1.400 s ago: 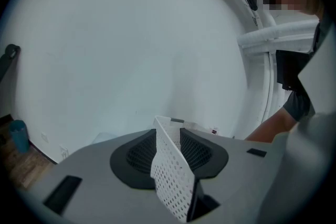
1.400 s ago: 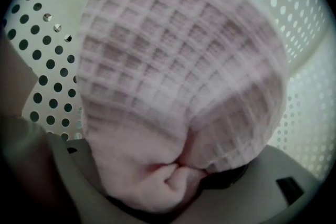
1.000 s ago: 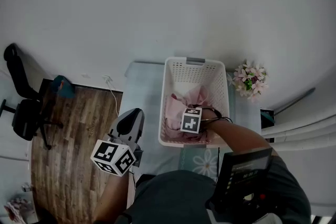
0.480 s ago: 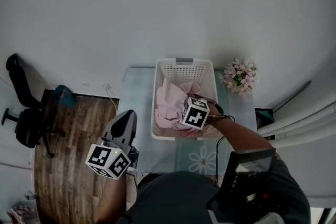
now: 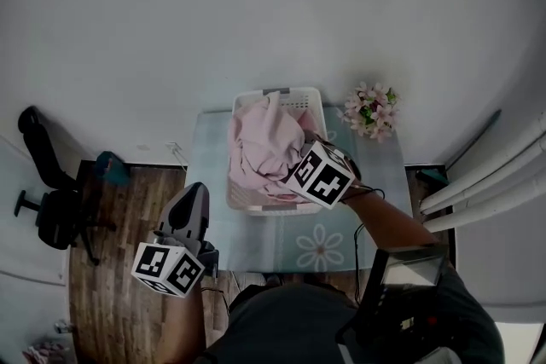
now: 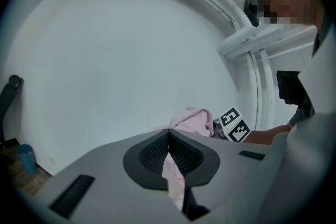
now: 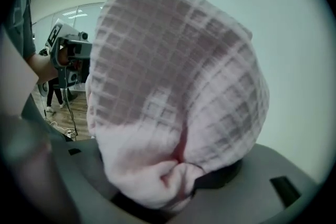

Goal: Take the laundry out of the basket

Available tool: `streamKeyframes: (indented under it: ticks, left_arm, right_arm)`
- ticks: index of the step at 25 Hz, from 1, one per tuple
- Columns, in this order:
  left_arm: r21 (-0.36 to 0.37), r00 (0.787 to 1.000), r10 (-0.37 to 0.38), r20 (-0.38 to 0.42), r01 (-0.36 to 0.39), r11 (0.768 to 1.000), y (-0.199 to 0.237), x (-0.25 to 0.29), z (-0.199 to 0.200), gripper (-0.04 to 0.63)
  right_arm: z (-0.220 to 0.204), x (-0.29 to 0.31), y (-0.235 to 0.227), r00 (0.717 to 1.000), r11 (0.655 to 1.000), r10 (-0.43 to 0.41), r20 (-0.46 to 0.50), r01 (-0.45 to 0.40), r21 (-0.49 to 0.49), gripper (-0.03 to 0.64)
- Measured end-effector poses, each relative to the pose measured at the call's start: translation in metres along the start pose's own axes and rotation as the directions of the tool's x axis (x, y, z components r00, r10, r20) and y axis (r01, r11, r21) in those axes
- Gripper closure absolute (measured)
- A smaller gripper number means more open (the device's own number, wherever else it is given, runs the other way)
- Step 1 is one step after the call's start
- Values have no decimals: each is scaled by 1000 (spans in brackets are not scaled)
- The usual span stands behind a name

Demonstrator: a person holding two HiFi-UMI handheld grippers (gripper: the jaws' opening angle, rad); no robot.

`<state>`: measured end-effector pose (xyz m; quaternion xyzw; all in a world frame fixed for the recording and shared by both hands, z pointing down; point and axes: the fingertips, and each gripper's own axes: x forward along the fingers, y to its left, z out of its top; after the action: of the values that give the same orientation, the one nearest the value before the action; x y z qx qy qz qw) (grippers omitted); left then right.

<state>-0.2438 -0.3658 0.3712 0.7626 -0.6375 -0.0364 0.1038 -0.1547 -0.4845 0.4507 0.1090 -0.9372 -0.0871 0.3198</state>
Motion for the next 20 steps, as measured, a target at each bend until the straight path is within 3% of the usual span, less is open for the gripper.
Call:
streamKeyframes:
  ticks: [4, 9, 12, 20]
  left_arm:
    - [28, 1000, 12, -5, -12, 1000, -24, -21, -2, 584]
    - [6, 999, 29, 15, -29, 1000, -55, -63, -11, 584]
    - [38, 1000, 22, 0, -22, 999, -61, -72, -3, 584]
    - [32, 999, -50, -4, 50, 998, -64, -66, 8, 584]
  right_arm:
    - [18, -38, 2, 991, 998, -65, 115, 62, 33, 308]
    - [34, -96, 16, 962, 986, -149, 228, 127, 111, 308]
    - [51, -118, 19, 944, 977, -186, 274, 149, 151, 308]
    - [73, -152, 24, 909, 959, -244, 337, 174, 226, 308]
